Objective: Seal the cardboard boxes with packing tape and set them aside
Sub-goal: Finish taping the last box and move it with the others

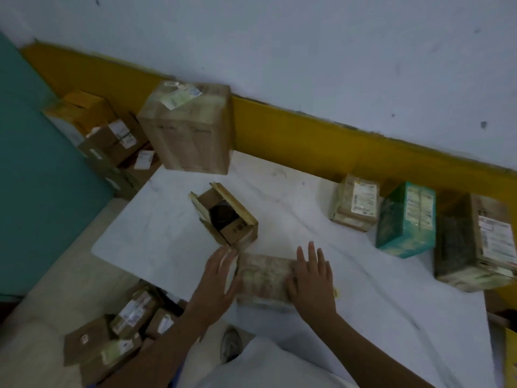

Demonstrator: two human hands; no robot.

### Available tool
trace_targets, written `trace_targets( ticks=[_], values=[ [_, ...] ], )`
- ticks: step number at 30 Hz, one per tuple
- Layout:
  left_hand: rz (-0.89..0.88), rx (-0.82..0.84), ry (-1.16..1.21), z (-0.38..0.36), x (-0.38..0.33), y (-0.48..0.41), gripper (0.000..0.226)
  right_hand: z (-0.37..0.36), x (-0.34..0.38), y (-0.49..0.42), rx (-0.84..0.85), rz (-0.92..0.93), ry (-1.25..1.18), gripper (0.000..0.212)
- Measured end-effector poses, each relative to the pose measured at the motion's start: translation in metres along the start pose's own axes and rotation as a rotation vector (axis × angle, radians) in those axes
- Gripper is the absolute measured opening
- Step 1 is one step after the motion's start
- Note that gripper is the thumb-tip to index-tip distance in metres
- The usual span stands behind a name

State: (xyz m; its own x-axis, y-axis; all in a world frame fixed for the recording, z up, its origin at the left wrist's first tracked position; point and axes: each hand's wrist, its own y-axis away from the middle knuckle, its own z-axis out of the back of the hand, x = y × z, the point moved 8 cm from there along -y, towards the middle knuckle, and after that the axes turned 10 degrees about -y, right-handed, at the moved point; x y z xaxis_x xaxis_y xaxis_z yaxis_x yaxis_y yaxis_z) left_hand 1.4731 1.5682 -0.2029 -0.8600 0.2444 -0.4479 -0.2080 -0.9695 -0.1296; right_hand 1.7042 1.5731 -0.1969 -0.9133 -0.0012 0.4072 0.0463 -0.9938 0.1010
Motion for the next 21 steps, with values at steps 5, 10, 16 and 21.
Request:
trace_targets(
  ticks=[5, 10, 16, 21],
  values=[
    [0.532, -0.106, 0.124, -0.001, 0.073, 0.063, 0.035, -0.002, 0.071, -0.006, 0.015, 0.311, -0.088, 0.056],
    [0.811, 0.337, 0.107, -0.059, 0.13, 0.124, 0.035, -0.039, 0.146, 0.034, 0.236, 0.734, -0.152, 0.034],
    [1.021, 0.369, 0.101, -0.071, 0.147, 0.149, 0.034, -0.124, 0.15, 0.061, 0.551, 0.548, -0.157, 0.039],
    [1.093, 0.336, 0.372, -0.105, 0.162, 0.142, 0.069, -0.176, 0.14, 0.055, 0.443, 0.401, -0.304, 0.048]
  ],
)
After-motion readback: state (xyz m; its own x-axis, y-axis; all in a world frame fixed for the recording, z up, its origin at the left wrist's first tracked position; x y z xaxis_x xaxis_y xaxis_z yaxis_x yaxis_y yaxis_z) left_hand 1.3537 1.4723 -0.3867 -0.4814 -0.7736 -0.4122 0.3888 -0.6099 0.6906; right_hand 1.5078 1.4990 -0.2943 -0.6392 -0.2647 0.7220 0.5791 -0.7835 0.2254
